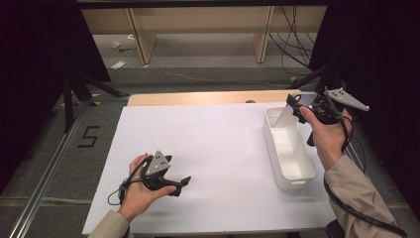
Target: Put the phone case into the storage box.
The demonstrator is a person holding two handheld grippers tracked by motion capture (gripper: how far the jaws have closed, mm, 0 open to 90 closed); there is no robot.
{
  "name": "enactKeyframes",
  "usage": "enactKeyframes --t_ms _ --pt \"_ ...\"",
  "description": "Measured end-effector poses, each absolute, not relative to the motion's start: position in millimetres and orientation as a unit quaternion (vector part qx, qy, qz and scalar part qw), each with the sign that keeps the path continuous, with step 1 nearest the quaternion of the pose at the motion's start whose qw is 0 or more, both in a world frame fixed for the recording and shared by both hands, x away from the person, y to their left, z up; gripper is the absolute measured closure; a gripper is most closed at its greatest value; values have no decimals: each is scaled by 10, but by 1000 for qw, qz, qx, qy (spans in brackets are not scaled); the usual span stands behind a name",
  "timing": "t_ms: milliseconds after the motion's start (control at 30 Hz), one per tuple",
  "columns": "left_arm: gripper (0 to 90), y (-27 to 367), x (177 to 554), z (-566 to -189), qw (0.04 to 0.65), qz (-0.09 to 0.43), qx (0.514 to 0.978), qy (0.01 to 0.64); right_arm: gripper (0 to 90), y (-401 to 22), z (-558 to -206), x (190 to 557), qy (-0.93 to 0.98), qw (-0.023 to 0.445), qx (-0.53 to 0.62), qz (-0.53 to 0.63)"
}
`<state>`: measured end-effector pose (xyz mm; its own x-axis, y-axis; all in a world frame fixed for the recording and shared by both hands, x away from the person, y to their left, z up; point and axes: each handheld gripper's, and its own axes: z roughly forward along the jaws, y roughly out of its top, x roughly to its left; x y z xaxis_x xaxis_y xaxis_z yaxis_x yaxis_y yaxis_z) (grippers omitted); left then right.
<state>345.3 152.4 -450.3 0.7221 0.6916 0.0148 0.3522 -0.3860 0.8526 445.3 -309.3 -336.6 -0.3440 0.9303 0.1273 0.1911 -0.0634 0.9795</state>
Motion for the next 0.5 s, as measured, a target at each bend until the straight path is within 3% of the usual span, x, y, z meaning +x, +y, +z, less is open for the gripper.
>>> enactKeyframes --t_ms 500 --pt "44 1532 3455 -4499 452 189 809 324 179 -3084 -3370 4505 604 335 466 553"
